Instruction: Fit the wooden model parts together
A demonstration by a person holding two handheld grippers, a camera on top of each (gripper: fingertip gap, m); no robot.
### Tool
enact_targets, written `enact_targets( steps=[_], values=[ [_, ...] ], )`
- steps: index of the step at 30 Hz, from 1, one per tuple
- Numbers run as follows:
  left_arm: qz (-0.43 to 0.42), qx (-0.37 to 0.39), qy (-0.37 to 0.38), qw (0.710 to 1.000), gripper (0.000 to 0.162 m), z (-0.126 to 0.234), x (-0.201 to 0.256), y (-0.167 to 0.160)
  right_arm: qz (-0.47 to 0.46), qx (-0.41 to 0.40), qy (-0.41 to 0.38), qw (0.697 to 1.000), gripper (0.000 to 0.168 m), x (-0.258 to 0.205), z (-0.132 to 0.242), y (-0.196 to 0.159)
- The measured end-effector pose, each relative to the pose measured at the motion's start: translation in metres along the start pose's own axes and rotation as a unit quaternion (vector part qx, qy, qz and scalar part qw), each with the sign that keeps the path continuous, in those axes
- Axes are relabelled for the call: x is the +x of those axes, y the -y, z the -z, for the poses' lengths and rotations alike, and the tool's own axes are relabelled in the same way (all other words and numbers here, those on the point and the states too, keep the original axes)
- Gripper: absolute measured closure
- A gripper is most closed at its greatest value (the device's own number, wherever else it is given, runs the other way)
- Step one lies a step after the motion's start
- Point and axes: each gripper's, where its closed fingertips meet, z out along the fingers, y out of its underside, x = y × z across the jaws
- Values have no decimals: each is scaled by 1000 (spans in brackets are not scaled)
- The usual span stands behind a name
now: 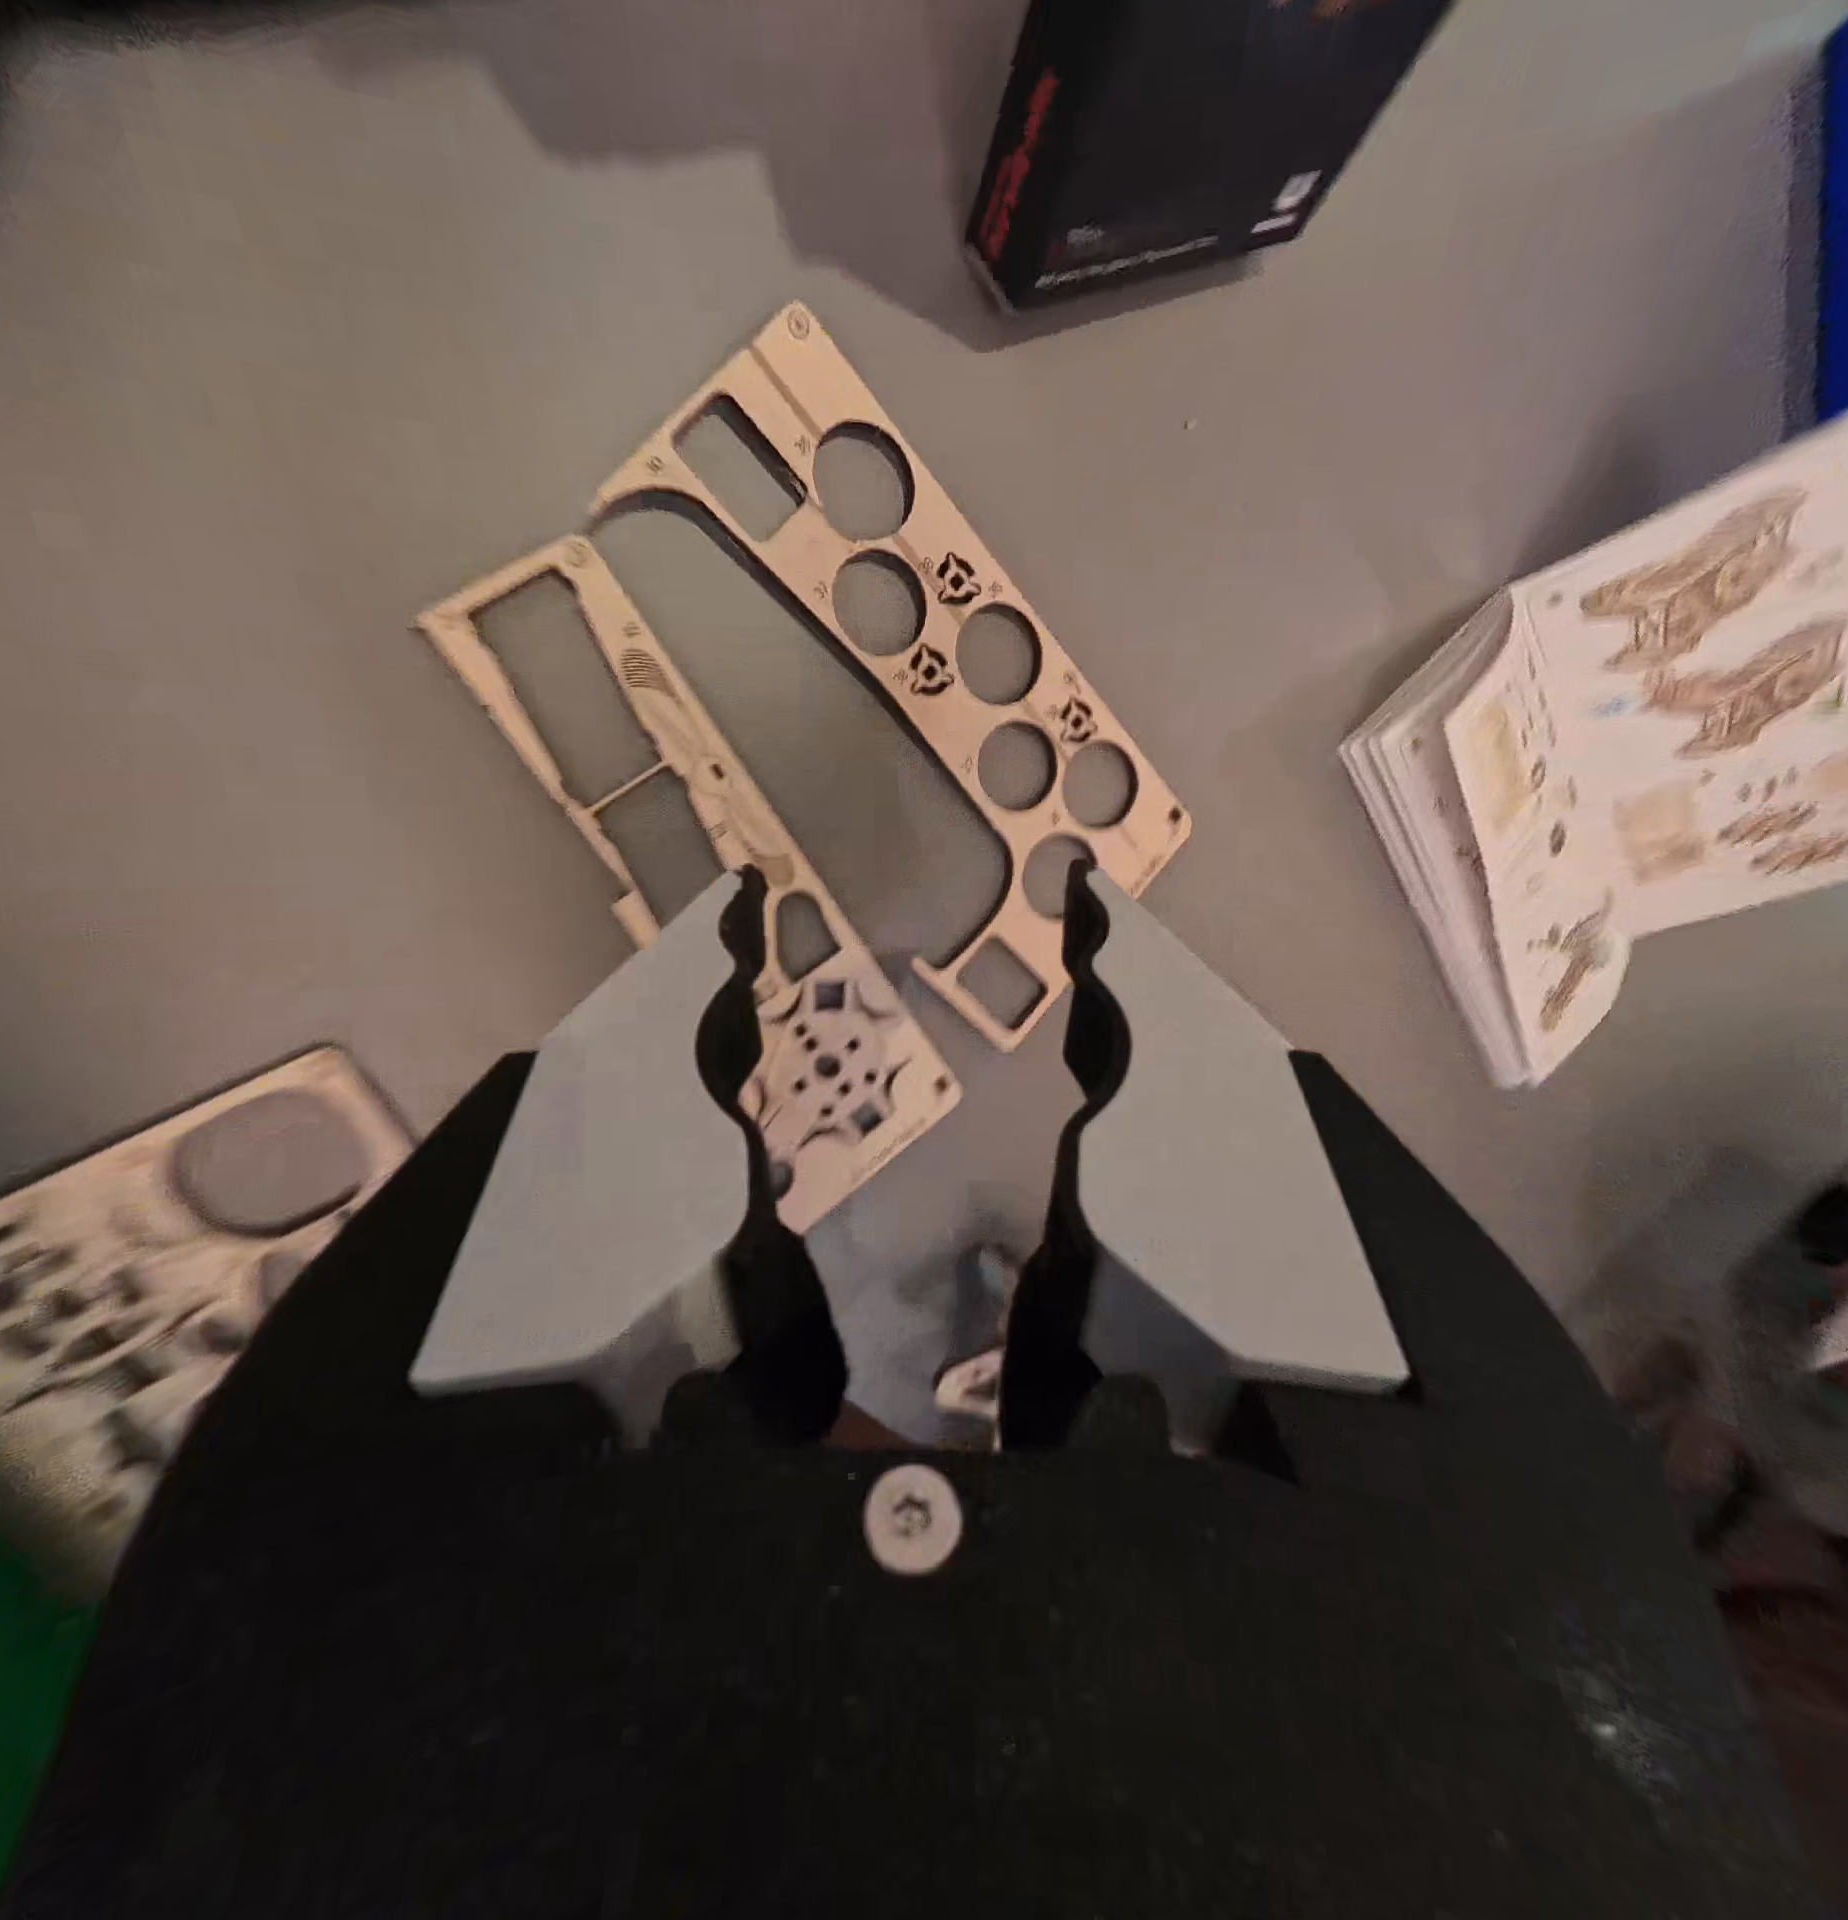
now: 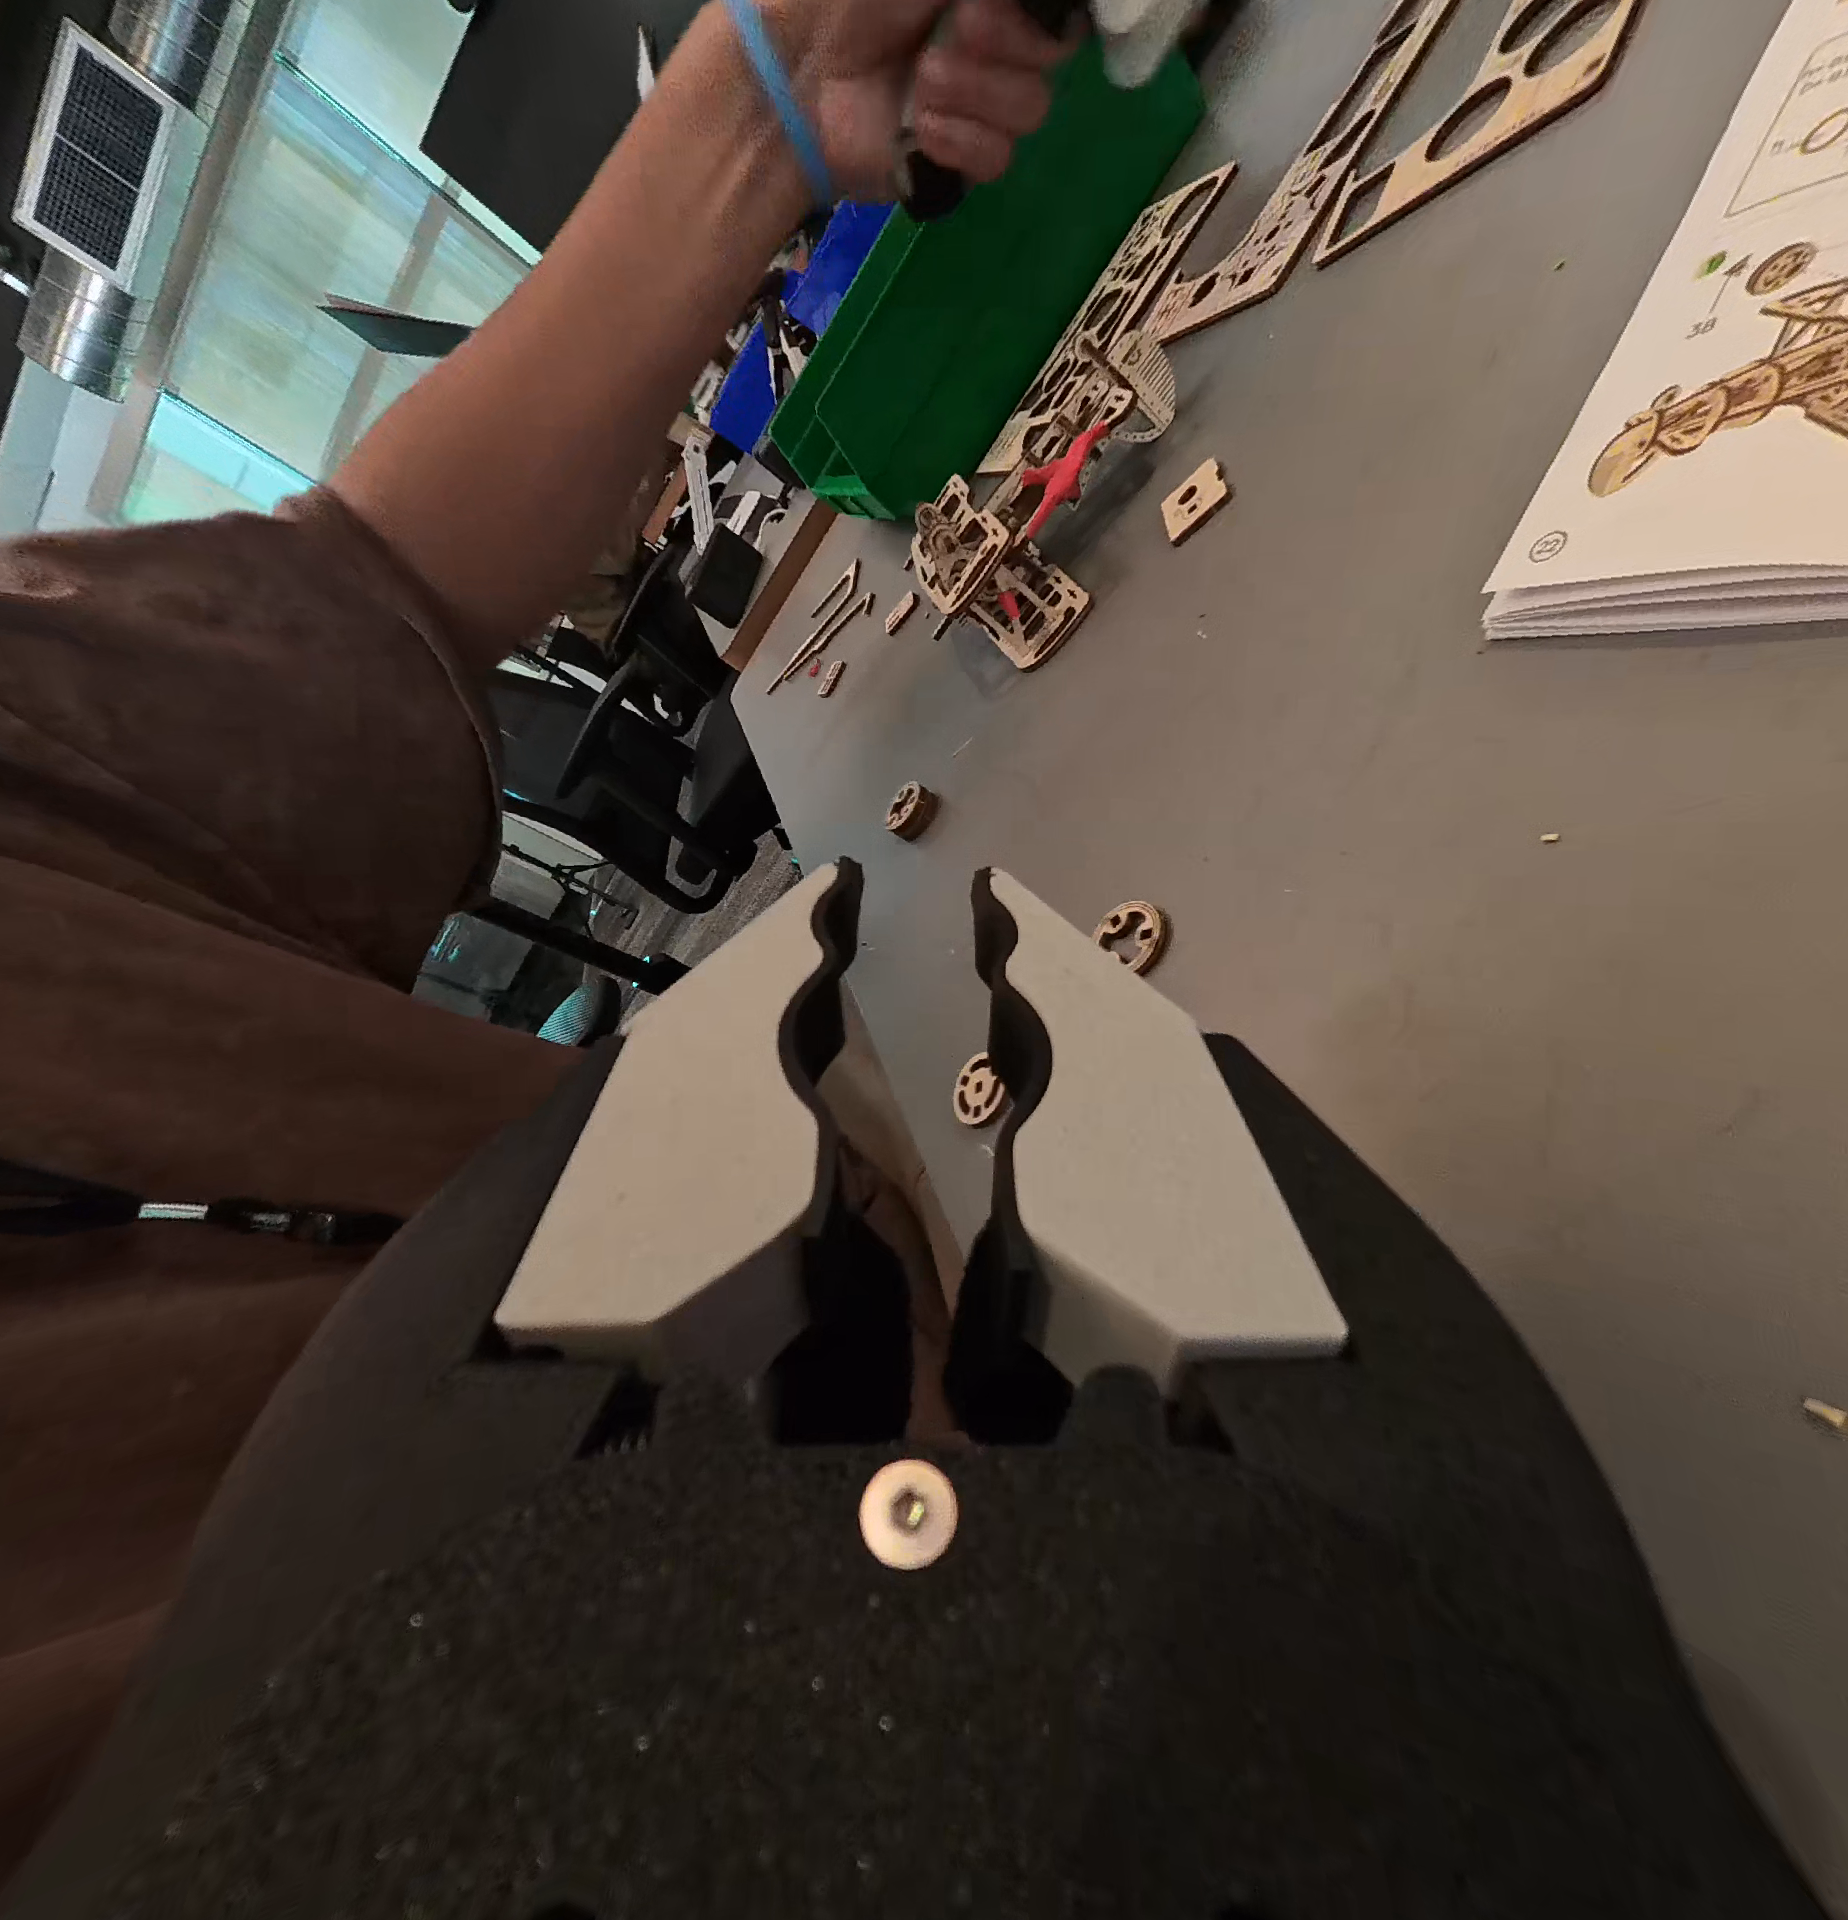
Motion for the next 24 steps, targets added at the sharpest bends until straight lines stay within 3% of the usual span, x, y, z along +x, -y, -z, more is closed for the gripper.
enact_targets(
  steps=[2, 4, 9, 10, 12, 15, 18, 24],
  values=[
    [-69, 52, 6, 996, 112, 41, 13, -5, 1, -1, -2, 1000, 147, 0, 1, -1],
    [-136, 97, 0, 986, 113, 83, 32, -30, 10, -8, -15, 1000, 146, 2, 1, -4],
    [-234, 147, 70, 958, 122, 149, 25, -152, 102, -35, -83, 991, 140, 17, -7, -10],
    [-232, 132, 91, 959, 129, 152, 13, -182, 124, -40, -87, 988, 139, 17, -11, -12],
    [-205, 89, 120, 967, 127, 146, -11, -238, 152, -46, -80, 984, 139, 12, -19, -15],
    [-177, 62, 188, 964, 125, 129, -50, -278, 153, -40, -43, 986, 139, -1, -34, -14],
    [-163, 42, 213, 963, 125, 109, -77, -291, 144, -42, -16, 989, 139, -11, -48, -13],
    [-137, 52, 163, 976, 132, 90, -81, -286, 153, -64, -20, 986, 140, -17, -59, -25]
  ],
)
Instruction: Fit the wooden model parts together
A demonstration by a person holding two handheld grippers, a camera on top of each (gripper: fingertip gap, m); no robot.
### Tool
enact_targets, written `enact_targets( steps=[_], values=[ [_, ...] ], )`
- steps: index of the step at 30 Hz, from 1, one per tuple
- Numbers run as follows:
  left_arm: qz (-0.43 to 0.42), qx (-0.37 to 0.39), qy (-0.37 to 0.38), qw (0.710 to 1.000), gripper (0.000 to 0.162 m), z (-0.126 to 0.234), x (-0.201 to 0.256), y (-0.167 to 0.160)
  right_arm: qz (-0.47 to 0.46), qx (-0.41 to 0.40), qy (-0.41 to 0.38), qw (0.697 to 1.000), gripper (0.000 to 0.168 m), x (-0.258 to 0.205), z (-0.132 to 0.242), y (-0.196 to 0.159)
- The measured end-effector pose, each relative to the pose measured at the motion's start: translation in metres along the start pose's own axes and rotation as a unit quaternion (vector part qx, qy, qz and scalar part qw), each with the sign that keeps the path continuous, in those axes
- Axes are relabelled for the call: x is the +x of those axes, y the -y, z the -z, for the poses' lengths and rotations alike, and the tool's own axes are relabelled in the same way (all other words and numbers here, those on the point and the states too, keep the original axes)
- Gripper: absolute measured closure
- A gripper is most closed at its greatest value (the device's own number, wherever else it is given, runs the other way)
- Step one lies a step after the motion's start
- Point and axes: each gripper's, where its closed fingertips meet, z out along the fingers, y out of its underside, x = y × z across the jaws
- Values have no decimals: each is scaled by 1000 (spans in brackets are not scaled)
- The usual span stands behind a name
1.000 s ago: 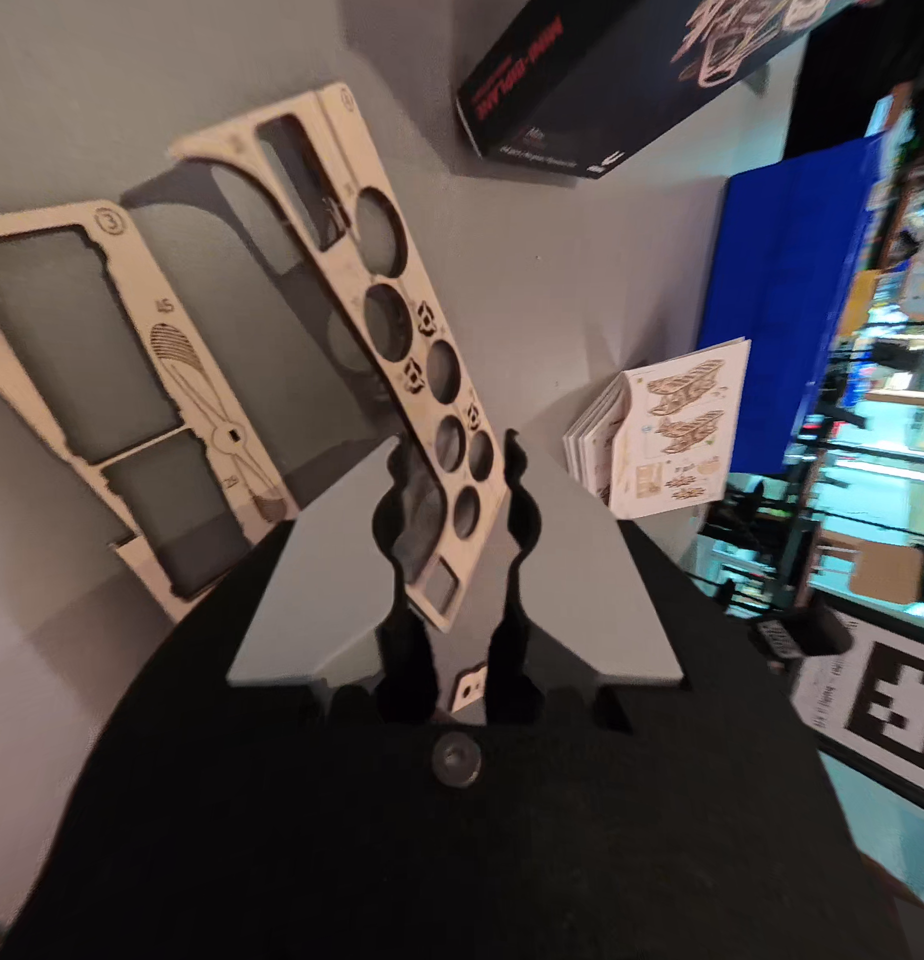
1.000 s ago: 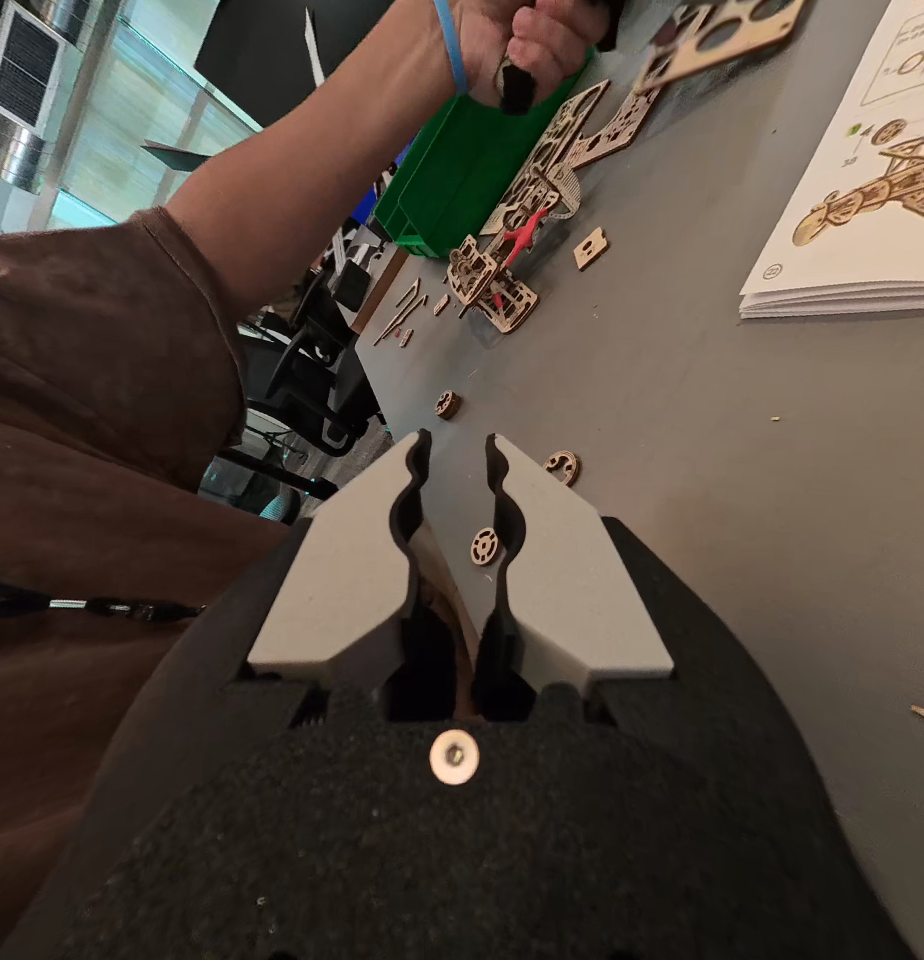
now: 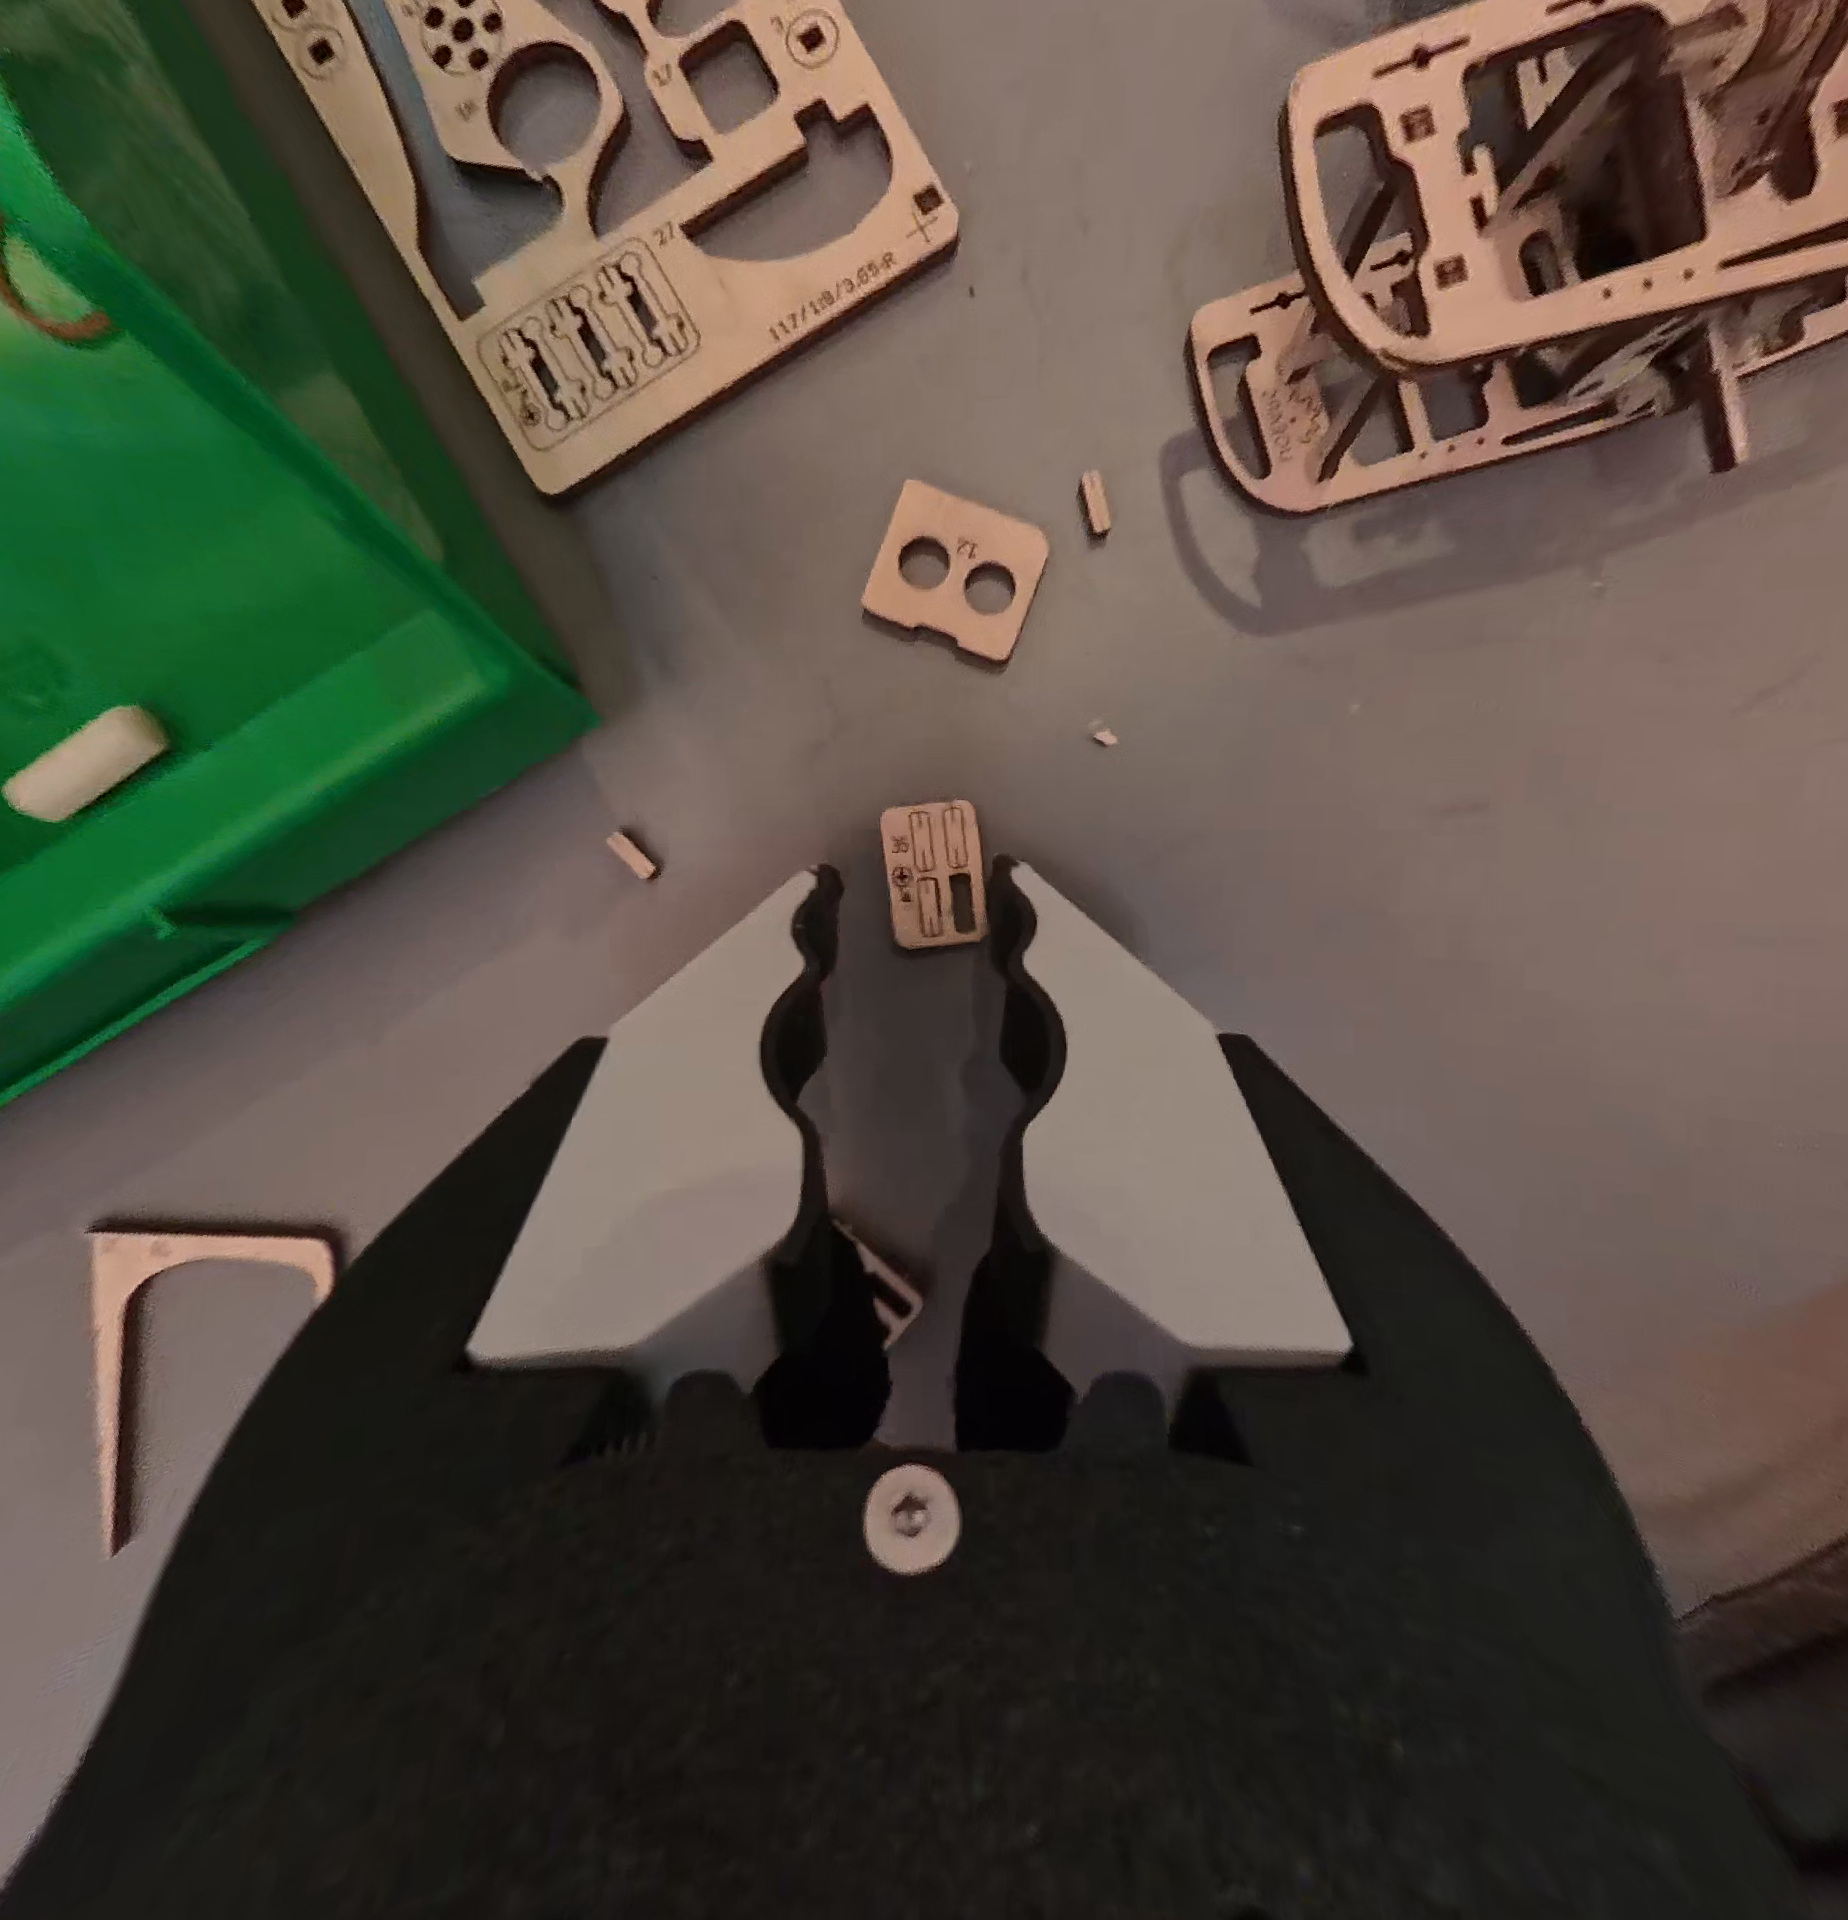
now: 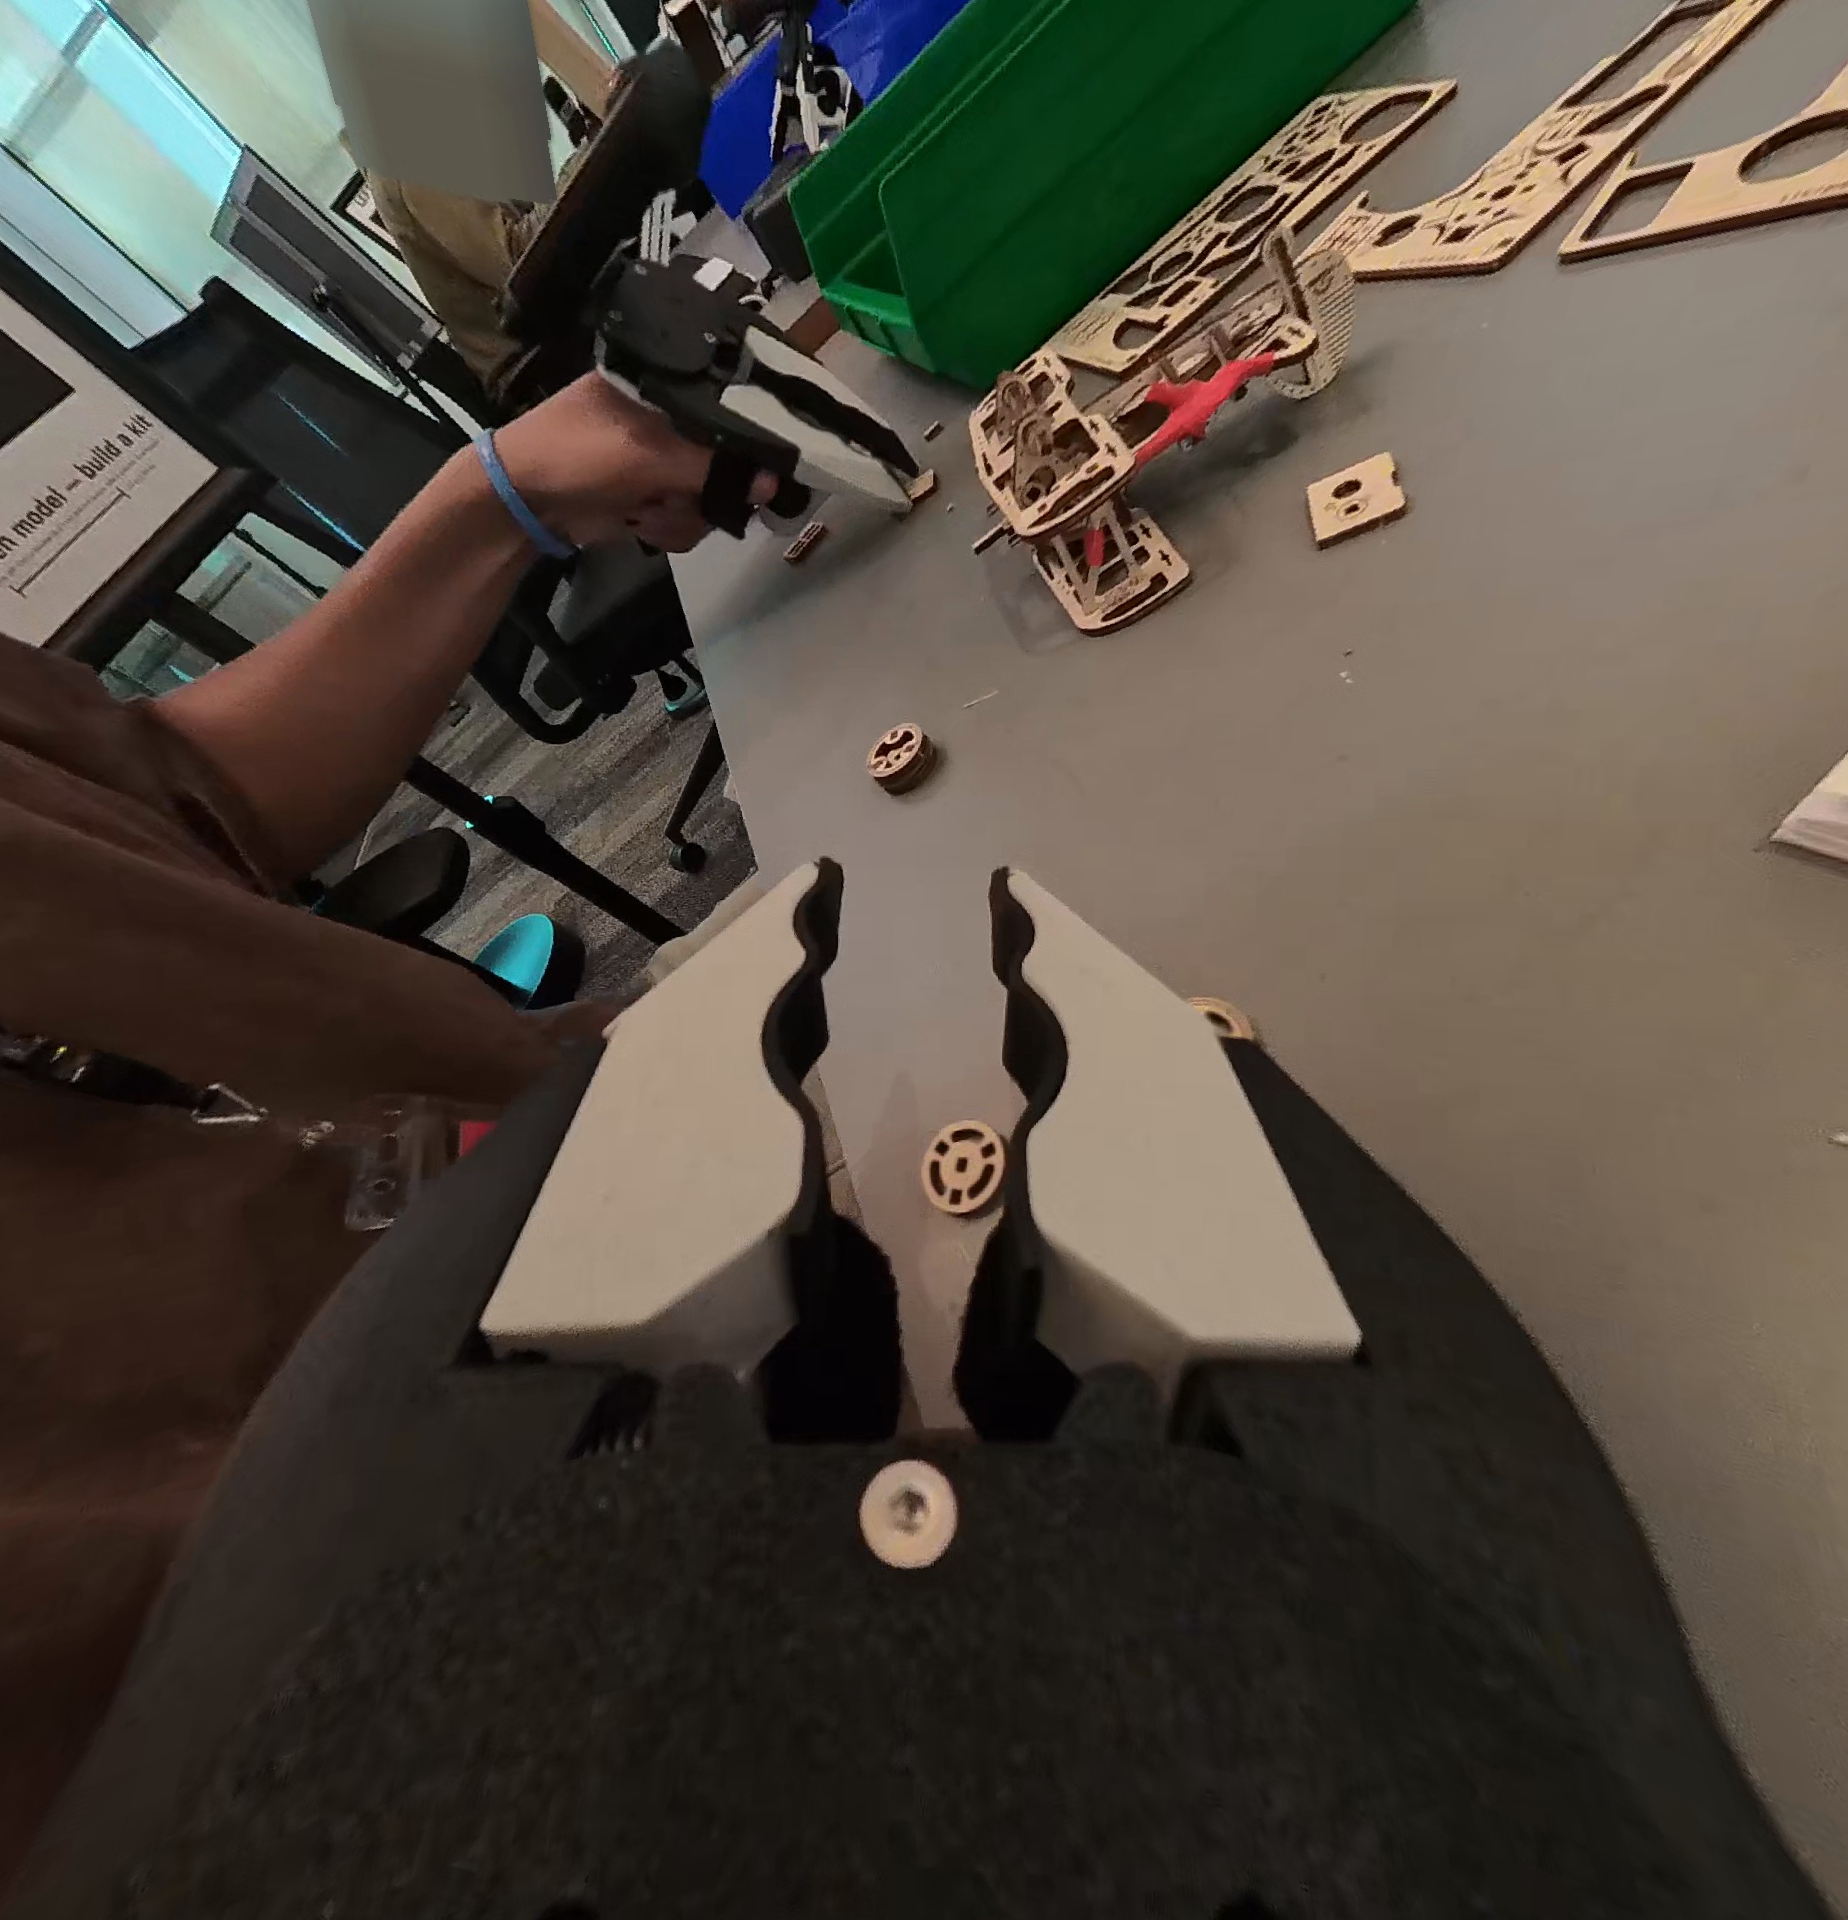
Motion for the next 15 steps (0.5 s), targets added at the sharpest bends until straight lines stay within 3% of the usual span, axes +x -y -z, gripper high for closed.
enact_targets(
  steps=[5, 9, 15],
  values=[
    [-7, 3, -6, 1000, 143, 2, 11, -2, -11, -5, 3, 1000, 140, -3, -2, -5],
    [-62, 43, 26, 997, 147, 12, 28, 7, -11, -5, 10, 1000, 140, -7, -6, 0],
    [-200, 224, 24, 954, 147, 66, 145, 79, -90, 45, 58, 993, 140, -24, -20, 37]
  ],
)
